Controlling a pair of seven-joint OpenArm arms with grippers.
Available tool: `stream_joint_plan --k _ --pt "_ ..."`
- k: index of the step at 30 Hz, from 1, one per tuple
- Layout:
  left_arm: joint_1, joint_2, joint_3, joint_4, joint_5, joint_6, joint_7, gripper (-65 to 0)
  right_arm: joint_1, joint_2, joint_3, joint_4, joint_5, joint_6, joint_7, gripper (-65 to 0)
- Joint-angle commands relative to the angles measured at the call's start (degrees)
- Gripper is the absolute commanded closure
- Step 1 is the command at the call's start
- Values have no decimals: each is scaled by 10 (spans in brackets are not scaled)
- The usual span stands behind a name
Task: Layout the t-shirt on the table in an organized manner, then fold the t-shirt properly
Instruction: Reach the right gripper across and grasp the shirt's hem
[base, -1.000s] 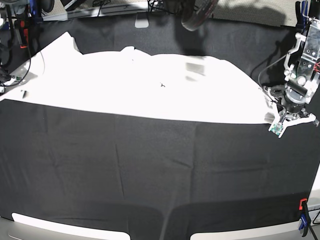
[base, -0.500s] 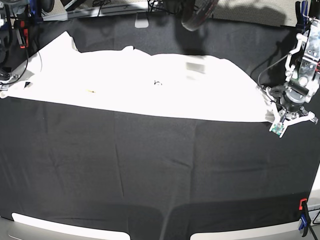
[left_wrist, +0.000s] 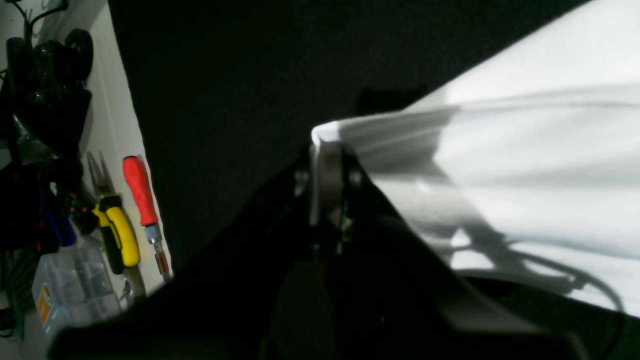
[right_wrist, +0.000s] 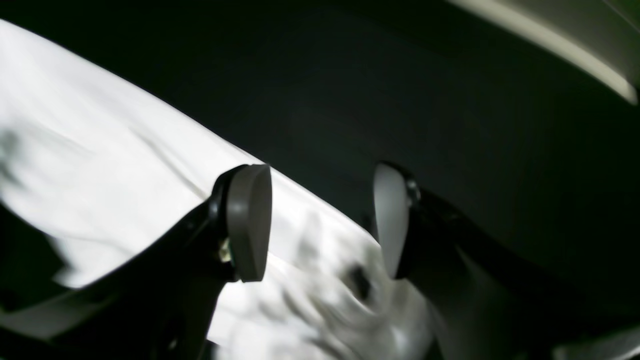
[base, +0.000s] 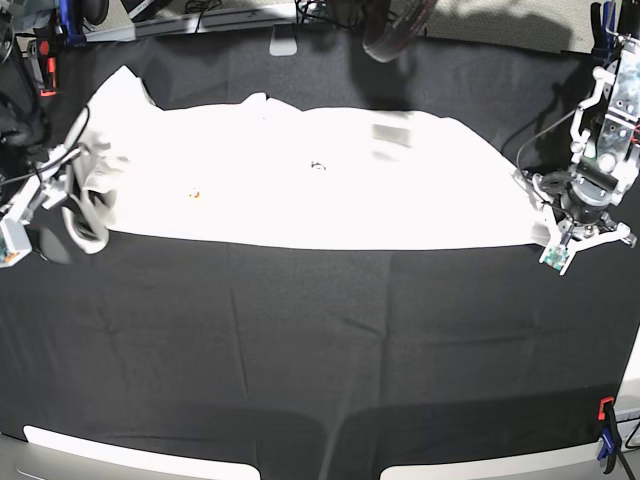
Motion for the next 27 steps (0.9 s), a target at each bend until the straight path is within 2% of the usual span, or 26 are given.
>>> stream_joint_plan --k 1,3,8,11,16,19,21,23,27 --pt "-9 -11 -7 8 5 17 -5 0 3 10 6 13 27 0 12 -314" --pt "-9 -11 -7 8 5 17 -5 0 7 2 3 15 41 0 13 -314" --pt "-9 -11 -7 8 5 17 -6 0 13 -23 -43 15 18 0 11 -314" --pt "-9 -11 -7 8 5 17 -5 0 23 -23 -117 15 -30 0 11 -314" --pt "-9 -11 -7 8 5 17 -5 0 73 -24 -281 5 -145 0 11 -314" --pt "-9 -11 -7 8 5 17 -5 0 123 -35 -357 -37 -182 -64 11 -314" --pt "-9 -11 -7 8 5 17 -5 0 162 -55 -385 -84 -186 -75 7 -312" --pt "-9 -11 -7 8 5 17 -5 0 209 -78 -406 -139 -170 -75 -25 -311" --pt "-9 -11 -7 8 5 17 -5 0 311 -119 -440 -252 -100 -60 -149 -311"
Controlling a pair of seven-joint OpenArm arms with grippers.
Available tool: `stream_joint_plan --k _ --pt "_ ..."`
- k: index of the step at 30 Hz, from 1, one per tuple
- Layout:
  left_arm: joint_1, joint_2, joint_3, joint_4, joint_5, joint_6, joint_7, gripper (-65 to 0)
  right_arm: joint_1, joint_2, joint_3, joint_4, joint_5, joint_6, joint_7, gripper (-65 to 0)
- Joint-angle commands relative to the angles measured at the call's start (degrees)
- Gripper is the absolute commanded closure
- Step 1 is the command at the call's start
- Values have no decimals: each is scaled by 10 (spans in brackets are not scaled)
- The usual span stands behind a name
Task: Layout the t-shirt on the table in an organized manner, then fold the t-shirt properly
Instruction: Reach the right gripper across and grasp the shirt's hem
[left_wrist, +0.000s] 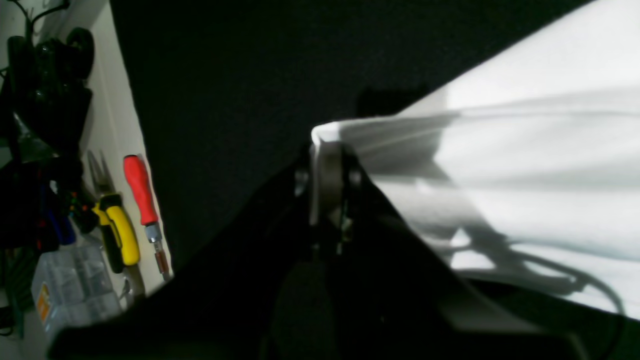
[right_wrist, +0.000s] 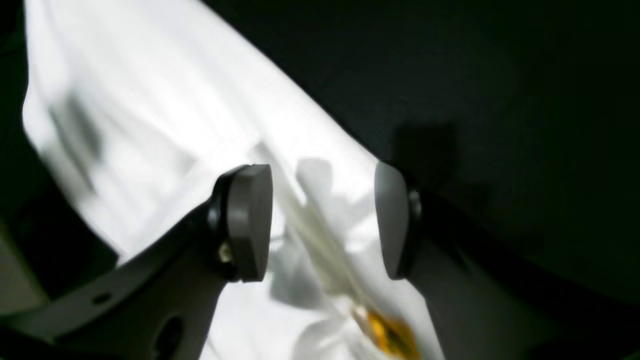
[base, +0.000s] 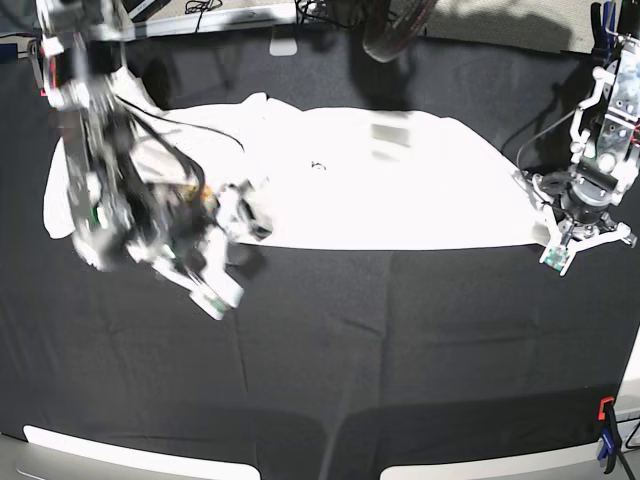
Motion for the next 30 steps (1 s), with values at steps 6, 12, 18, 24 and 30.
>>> stream_joint_plan --k 6,12,18,24,30 --pt "-9 -11 -7 8 7 13 -5 0 109 -33 -12 -102 129 60 -105 -311" --pt "-9 -11 -7 8 7 13 -6 0 163 -56 -12 -194 147 63 -135 -244" --pt "-9 -11 -7 8 7 13 -5 0 177 -55 -14 -226 270 63 -135 -241" --pt "-9 -11 -7 8 7 13 -5 0 174 -53 -84 -226 250 63 -135 -257" --pt "-9 -11 -7 8 1 13 -3 0 164 -54 -224 -226 110 63 -135 -293"
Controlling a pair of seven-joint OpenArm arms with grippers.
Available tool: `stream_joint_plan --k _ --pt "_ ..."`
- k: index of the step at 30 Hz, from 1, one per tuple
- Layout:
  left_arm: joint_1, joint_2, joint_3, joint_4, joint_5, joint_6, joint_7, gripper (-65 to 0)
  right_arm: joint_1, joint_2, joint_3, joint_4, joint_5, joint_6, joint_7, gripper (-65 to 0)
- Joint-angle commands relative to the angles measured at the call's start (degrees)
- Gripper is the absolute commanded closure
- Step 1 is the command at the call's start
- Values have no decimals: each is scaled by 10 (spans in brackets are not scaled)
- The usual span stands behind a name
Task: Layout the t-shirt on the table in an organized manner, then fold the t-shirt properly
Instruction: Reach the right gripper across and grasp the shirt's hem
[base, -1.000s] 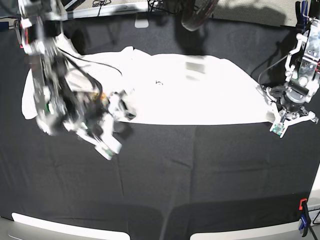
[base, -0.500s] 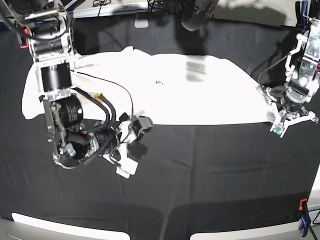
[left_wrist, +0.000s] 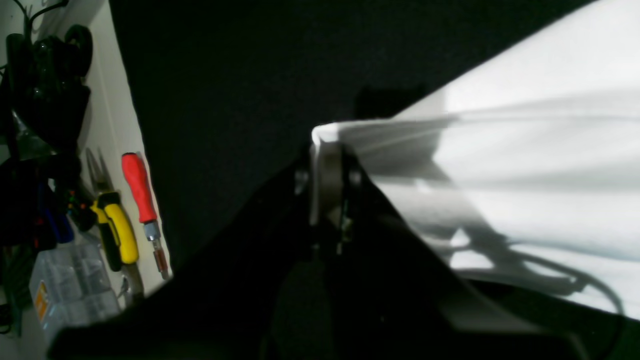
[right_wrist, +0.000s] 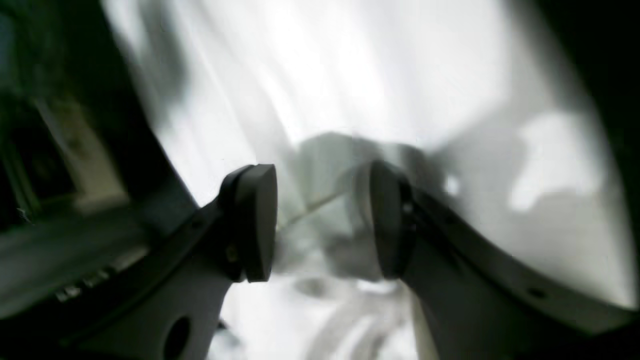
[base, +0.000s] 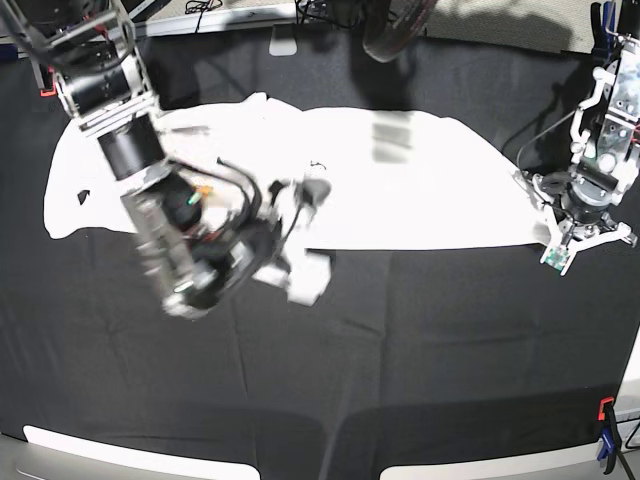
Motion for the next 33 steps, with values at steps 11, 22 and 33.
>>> stream_joint_plan --k 11,22,33 --pt "-9 -11 -7 8 -2 13 -5 0 21 1 -43 9 -25 5 2 -293" --pt "-9 -11 -7 8 -2 13 -5 0 72 1 -43 9 -25 5 2 -293" --pt "-9 -11 -7 8 -2 13 -5 0 61 12 -43 9 21 5 2 -293"
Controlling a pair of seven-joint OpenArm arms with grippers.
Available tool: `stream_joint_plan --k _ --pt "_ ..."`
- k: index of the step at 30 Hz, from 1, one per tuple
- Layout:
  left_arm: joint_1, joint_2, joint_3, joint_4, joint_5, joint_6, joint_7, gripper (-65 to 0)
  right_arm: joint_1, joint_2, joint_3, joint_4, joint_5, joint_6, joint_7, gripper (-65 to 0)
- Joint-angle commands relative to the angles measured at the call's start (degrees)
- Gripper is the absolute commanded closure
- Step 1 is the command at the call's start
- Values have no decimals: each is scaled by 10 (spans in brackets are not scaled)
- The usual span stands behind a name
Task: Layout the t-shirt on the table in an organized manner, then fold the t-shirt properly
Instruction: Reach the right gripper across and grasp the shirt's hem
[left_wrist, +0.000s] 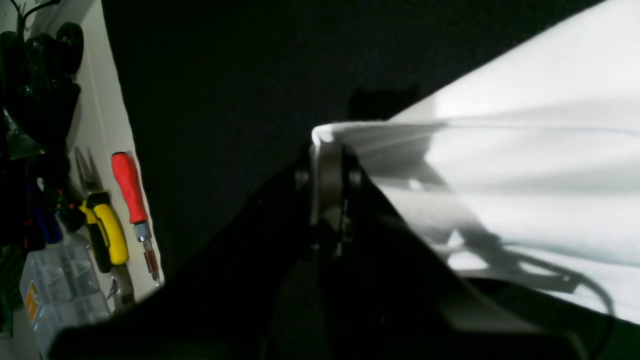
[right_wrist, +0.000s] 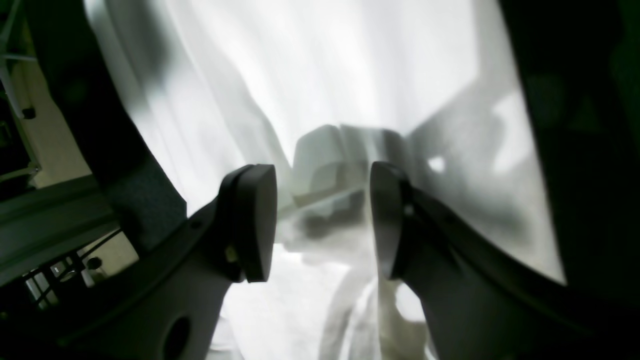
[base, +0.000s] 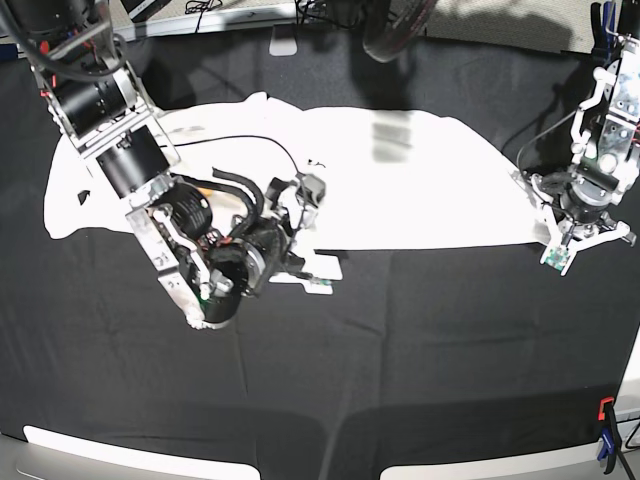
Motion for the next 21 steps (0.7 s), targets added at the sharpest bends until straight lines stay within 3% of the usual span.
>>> stream_joint_plan --k 1,7,15,21 --pt "-9 -11 -7 8 7 13 -5 0 14 1 4 8 5 5 2 -293" --pt "-9 -11 -7 8 6 13 -5 0 7 1 4 8 2 5 2 -293" --pt "-9 -11 -7 8 5 13 -5 0 7 16 4 8 -55 5 2 -293" --pt "-9 -11 -7 8 5 13 -5 0 7 35 4 8 53 5 2 -293"
